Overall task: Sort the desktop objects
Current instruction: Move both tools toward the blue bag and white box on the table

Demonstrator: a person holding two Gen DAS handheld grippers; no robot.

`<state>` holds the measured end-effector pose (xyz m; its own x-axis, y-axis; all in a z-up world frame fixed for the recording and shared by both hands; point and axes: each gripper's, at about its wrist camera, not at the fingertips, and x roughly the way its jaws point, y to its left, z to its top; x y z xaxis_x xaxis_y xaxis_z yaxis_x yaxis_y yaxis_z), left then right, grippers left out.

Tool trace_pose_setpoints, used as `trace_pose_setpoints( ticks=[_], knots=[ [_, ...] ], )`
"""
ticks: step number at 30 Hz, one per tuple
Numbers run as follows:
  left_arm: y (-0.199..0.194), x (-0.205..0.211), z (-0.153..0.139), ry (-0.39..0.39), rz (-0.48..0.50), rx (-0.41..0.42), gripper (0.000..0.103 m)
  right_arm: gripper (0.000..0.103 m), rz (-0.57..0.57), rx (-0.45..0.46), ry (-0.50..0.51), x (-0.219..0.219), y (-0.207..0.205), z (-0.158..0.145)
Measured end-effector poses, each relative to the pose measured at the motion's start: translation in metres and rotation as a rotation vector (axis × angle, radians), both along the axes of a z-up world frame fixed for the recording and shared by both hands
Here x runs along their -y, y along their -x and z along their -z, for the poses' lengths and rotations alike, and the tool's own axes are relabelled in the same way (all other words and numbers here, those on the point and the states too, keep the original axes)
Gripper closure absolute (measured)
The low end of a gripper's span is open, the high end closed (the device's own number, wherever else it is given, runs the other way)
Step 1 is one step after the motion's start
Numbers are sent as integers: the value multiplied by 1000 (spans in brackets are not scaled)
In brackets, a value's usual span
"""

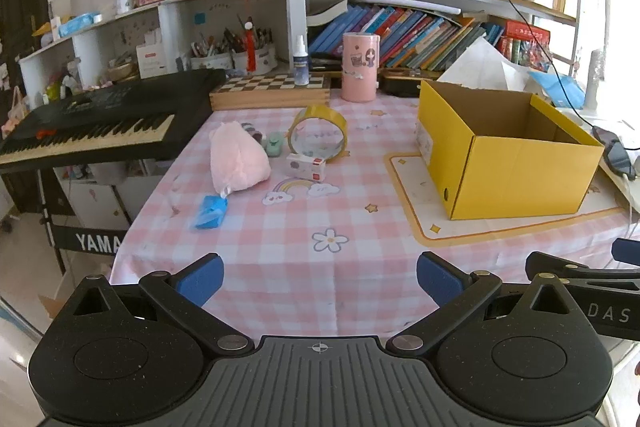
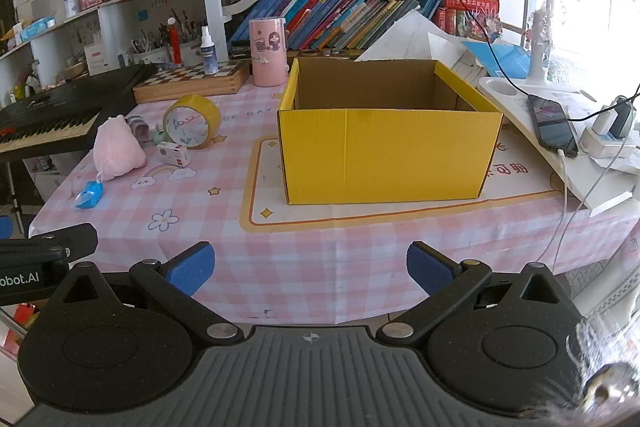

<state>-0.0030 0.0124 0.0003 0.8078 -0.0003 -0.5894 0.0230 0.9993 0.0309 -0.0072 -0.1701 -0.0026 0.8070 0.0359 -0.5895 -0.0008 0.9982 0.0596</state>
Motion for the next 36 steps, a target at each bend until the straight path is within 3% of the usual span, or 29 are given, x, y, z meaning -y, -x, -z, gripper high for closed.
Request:
trace_pose_setpoints(
  ticks=[22, 36],
  knots=[
    [3, -10, 7, -7, 3, -1, 0, 0, -9, 29, 20, -11, 5, 3],
    [4, -4, 13, -34, 68, -3, 0, 2, 29, 48, 18, -8, 12, 12]
  ],
)
